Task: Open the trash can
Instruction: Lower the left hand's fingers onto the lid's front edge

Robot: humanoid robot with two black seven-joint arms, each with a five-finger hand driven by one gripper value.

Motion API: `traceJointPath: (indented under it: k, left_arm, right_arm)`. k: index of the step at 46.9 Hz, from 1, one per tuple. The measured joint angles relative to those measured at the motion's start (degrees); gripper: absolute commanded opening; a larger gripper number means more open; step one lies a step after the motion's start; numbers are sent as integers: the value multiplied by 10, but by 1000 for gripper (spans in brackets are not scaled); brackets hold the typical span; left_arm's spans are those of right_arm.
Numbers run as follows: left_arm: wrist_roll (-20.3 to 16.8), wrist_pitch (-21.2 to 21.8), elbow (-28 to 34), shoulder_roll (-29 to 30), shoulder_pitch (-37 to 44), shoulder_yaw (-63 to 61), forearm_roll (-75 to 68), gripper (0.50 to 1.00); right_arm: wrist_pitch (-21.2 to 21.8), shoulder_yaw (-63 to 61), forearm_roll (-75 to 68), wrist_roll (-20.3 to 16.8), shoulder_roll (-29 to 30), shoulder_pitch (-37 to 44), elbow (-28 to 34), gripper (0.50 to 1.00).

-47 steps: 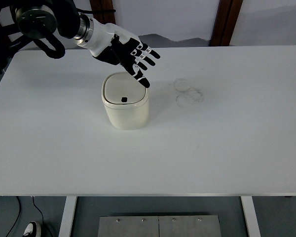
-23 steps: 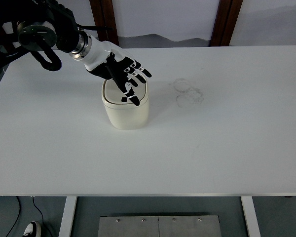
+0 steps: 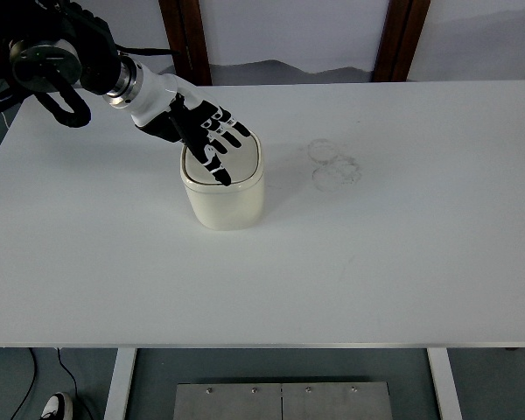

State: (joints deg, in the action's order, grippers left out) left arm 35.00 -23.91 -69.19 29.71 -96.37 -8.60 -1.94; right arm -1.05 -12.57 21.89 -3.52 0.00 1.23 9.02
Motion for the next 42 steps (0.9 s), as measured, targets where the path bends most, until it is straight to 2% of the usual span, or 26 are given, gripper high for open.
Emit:
traceJointPath:
  k: [42]
  left_arm:
    - [0, 6, 8, -5, 40, 5, -6, 1000]
  right_arm:
    - [0, 0, 0, 0, 0, 0, -1, 995]
